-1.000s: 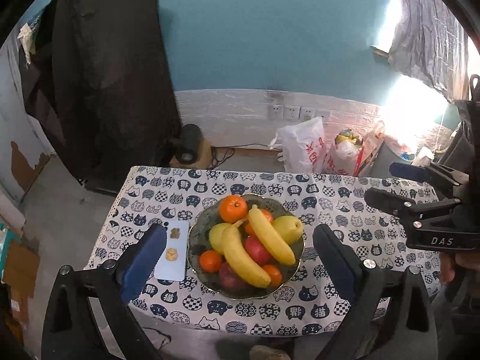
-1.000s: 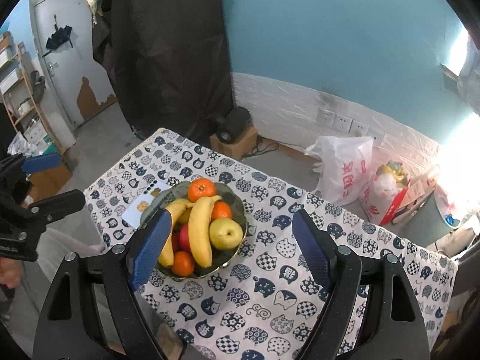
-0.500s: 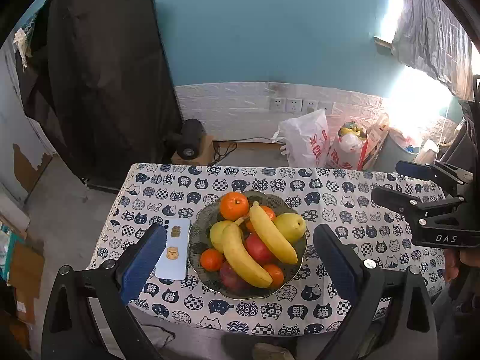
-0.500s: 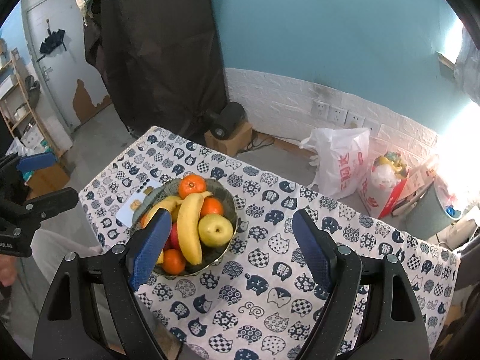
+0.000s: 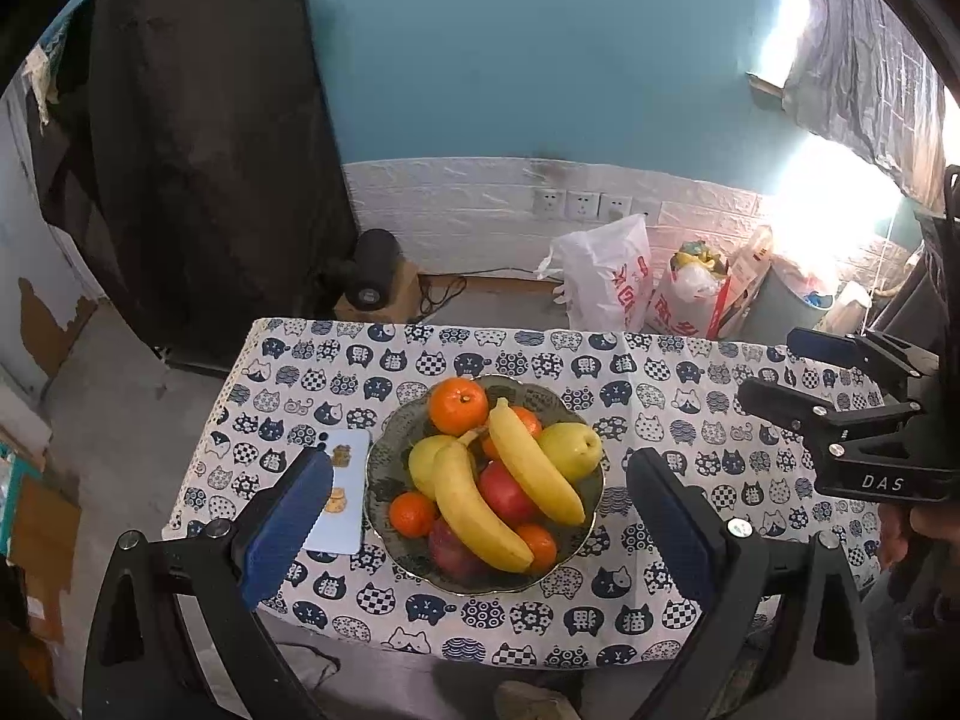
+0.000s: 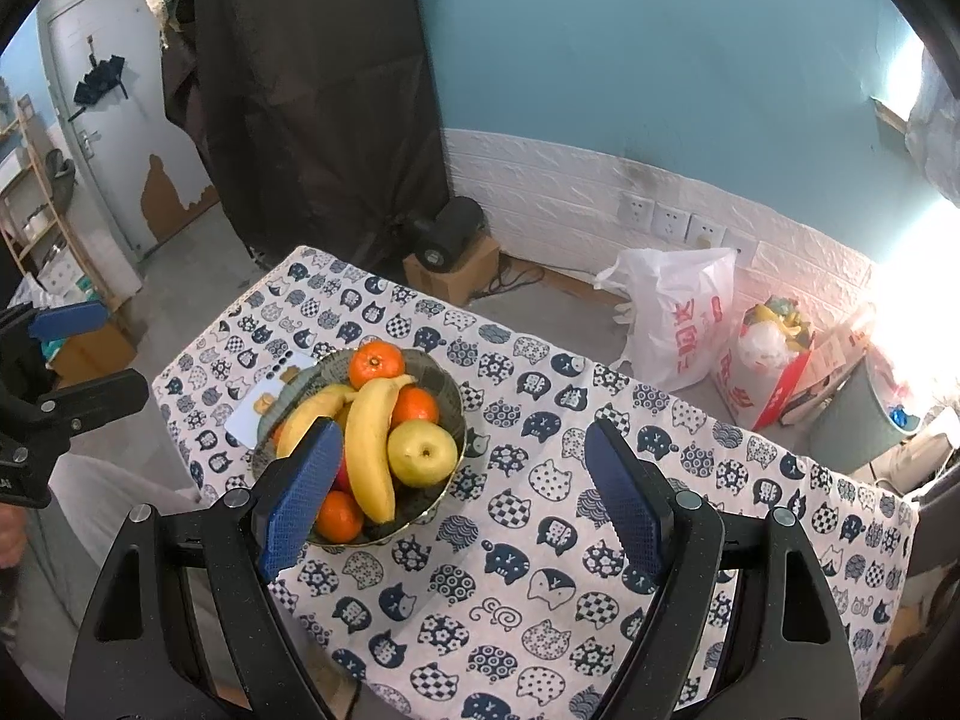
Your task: Organize fruits
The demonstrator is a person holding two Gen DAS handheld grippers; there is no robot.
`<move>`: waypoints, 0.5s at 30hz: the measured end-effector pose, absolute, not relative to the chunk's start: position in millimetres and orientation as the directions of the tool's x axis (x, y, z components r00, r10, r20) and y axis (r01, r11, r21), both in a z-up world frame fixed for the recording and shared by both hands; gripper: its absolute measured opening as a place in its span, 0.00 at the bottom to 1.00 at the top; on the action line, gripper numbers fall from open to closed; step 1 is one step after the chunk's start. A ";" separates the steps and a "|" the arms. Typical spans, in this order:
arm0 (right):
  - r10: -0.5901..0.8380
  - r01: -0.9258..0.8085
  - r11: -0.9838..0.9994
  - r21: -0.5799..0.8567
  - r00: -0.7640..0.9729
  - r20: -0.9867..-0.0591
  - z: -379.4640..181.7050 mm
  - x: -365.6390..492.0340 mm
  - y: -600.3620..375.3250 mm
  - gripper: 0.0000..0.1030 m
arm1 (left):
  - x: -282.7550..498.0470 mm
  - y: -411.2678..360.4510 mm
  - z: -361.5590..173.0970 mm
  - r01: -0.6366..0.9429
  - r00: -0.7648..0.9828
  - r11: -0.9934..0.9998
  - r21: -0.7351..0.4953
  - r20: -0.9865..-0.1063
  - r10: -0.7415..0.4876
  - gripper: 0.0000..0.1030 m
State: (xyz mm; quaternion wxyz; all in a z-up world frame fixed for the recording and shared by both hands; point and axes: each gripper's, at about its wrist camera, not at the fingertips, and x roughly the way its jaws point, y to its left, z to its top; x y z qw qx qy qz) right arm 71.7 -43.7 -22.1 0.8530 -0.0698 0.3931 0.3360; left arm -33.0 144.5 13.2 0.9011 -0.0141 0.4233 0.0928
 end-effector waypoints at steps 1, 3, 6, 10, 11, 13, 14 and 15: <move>0.518 -0.628 0.765 0.144 0.466 -0.717 -22.2 71.8 -43.6 0.79 | -33.5 144.8 13.3 -0.182 0.623 0.982 0.055 -0.766 0.158 0.97; 0.518 -0.627 0.765 0.146 0.464 -0.719 -22.3 71.8 -43.3 0.79 | -33.9 145.3 13.8 -0.184 0.624 0.981 0.057 -0.765 0.162 0.97; 0.518 -0.632 0.762 0.144 0.461 -0.721 -21.9 71.2 -42.8 0.79 | -34.0 145.7 13.4 -0.192 0.621 0.979 0.065 -0.765 0.173 0.97; 0.516 -0.638 0.758 0.136 0.460 -0.723 -22.4 69.5 -41.0 0.79 | -33.4 145.0 13.0 -0.198 0.617 0.977 0.083 -0.764 0.190 0.97; 0.515 -0.637 0.759 0.135 0.460 -0.723 -22.4 69.4 -40.2 0.79 | -33.5 144.3 13.0 -0.197 0.617 0.976 0.090 -0.762 0.195 0.97; 0.514 -0.637 0.759 0.134 0.461 -0.724 -22.7 69.3 -40.2 0.79 | -33.6 143.1 12.8 -0.193 0.619 0.976 0.098 -0.760 0.199 0.98; 0.513 -0.636 0.760 0.134 0.460 -0.724 -23.0 69.5 -39.8 0.79 | -33.8 142.7 12.6 -0.193 0.619 0.976 0.102 -0.759 0.201 0.98; 0.513 -0.635 0.761 0.135 0.460 -0.725 -23.0 69.7 -39.8 0.79 | -33.9 142.1 12.3 -0.192 0.619 0.975 0.108 -0.758 0.206 0.98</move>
